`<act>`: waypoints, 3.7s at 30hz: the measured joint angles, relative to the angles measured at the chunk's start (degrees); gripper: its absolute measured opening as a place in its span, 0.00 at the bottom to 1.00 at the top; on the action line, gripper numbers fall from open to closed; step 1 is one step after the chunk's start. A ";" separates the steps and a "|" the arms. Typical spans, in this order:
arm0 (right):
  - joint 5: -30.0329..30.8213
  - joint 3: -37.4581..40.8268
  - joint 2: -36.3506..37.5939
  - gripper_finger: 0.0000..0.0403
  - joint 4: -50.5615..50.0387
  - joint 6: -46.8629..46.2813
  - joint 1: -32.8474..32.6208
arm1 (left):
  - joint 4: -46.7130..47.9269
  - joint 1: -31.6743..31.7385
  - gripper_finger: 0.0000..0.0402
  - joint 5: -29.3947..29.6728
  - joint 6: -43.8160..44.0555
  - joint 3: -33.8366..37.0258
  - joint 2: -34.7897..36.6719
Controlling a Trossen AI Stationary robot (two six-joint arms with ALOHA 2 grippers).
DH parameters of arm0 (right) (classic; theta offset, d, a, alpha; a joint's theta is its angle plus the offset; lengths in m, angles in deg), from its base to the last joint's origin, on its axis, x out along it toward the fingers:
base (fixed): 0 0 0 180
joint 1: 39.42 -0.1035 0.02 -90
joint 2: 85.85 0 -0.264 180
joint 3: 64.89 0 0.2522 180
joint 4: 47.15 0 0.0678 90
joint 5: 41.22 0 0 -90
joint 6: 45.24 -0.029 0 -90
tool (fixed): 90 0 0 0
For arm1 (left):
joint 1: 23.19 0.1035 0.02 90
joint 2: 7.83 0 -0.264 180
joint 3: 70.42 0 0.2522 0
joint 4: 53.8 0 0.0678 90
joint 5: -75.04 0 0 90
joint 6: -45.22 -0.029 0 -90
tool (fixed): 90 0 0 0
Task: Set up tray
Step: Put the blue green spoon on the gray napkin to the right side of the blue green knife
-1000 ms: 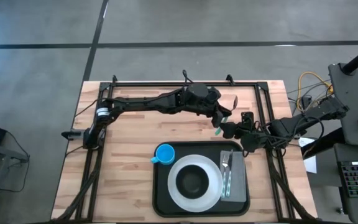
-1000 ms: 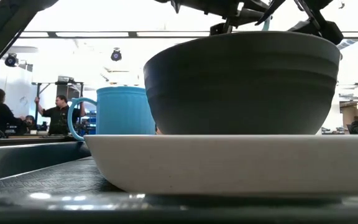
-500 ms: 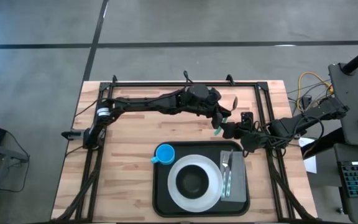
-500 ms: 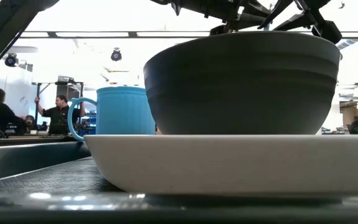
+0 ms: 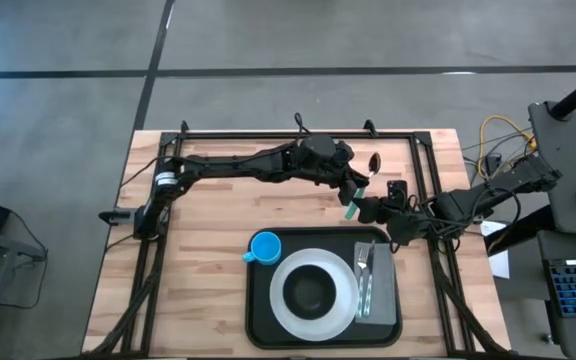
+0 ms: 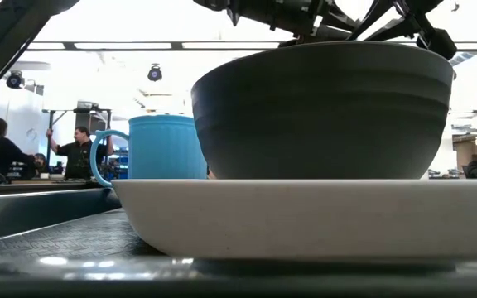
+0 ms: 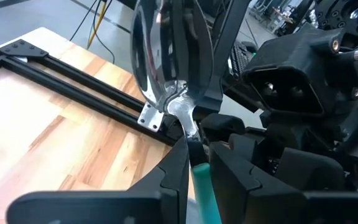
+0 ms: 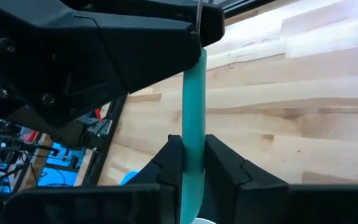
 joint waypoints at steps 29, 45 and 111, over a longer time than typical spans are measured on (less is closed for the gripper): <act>-26.41 4.30 5.11 0.09 -7.91 -26.01 -23.40 | 19.47 1.37 0.10 -0.10 -11.12 25.32 19.86; -24.53 12.15 -11.85 0.10 8.44 -41.27 -31.60 | -8.52 3.29 0.10 1.60 9.51 62.16 45.40; -41.33 5.27 -24.96 0.23 2.36 -40.27 -25.12 | -6.81 3.22 0.10 4.53 13.54 69.24 57.14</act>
